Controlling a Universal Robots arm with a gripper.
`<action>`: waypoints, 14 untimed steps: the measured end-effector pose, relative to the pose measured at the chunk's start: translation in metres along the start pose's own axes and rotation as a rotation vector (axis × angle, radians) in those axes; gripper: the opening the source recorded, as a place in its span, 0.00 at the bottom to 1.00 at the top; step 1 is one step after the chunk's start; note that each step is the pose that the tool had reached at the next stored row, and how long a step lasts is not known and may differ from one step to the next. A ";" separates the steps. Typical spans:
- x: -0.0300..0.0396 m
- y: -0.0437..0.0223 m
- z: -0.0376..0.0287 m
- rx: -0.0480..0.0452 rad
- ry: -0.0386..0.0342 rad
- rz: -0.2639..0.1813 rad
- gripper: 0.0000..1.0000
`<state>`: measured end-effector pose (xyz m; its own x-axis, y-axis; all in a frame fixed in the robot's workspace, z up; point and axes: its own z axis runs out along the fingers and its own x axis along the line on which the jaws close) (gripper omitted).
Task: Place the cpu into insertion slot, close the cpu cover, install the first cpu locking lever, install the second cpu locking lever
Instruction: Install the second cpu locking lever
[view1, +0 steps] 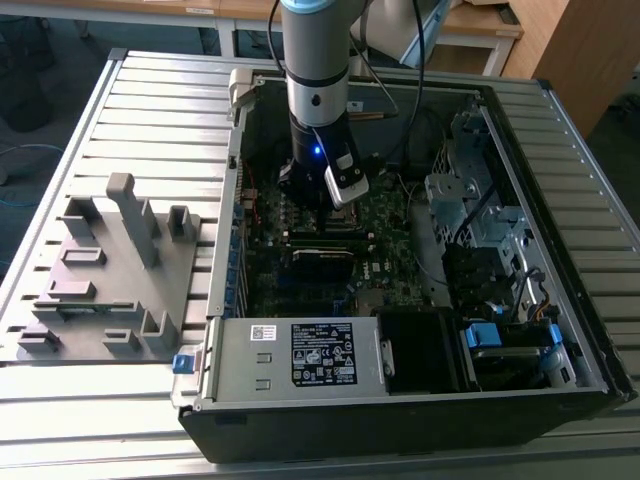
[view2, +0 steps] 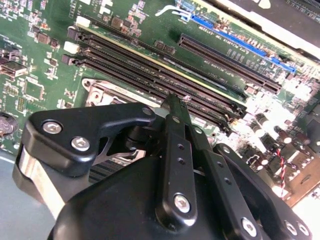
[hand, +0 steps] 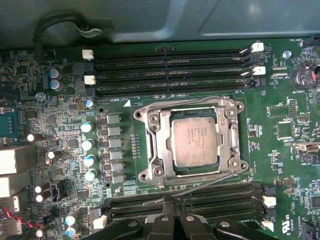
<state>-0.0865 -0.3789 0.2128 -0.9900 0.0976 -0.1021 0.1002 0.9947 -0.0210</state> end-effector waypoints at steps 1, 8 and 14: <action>0.0000 0.0000 0.0002 0.0001 0.0016 0.000 0.10; 0.0000 0.0000 0.0002 0.0007 0.0076 0.000 0.10; 0.0001 0.0000 0.0010 0.0008 0.0076 0.000 0.10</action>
<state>-0.0865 -0.3789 0.2118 -0.9907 0.0975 -0.0945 0.1000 0.9947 -0.0218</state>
